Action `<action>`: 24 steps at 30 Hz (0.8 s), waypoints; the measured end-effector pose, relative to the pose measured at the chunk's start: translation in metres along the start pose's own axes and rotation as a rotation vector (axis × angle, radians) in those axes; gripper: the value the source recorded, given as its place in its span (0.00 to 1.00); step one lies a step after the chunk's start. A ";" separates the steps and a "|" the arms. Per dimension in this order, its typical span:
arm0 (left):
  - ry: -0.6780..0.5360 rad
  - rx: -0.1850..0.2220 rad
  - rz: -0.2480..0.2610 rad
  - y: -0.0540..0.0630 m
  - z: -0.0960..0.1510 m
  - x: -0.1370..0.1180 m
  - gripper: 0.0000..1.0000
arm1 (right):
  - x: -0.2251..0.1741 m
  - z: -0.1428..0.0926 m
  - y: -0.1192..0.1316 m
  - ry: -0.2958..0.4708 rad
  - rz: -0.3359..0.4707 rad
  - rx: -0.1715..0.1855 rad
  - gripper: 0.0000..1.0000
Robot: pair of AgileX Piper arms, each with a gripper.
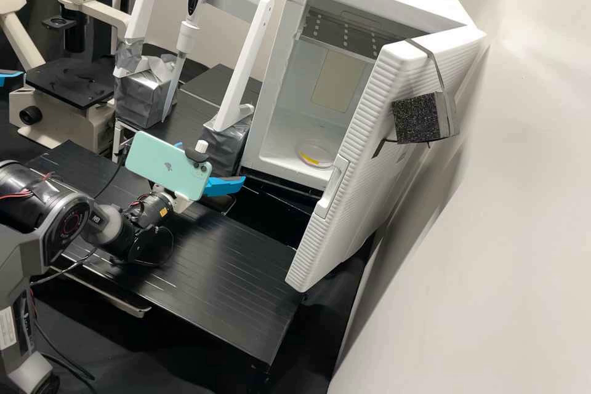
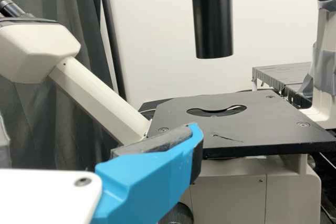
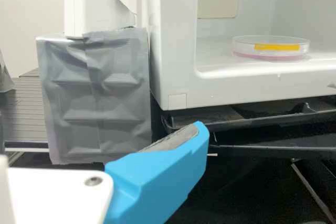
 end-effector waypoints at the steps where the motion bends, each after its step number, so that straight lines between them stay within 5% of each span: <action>1: 0.000 0.000 0.000 0.000 0.000 0.000 1.00 | 0.000 0.000 0.000 0.000 0.000 0.000 1.00; 13: 0.000 0.000 0.000 0.000 0.000 0.000 1.00 | -0.015 0.011 0.007 -0.012 -0.001 -0.021 1.00; 24: 0.000 0.000 0.000 0.000 0.000 0.000 1.00 | -0.066 0.045 0.066 0.024 0.155 0.046 1.00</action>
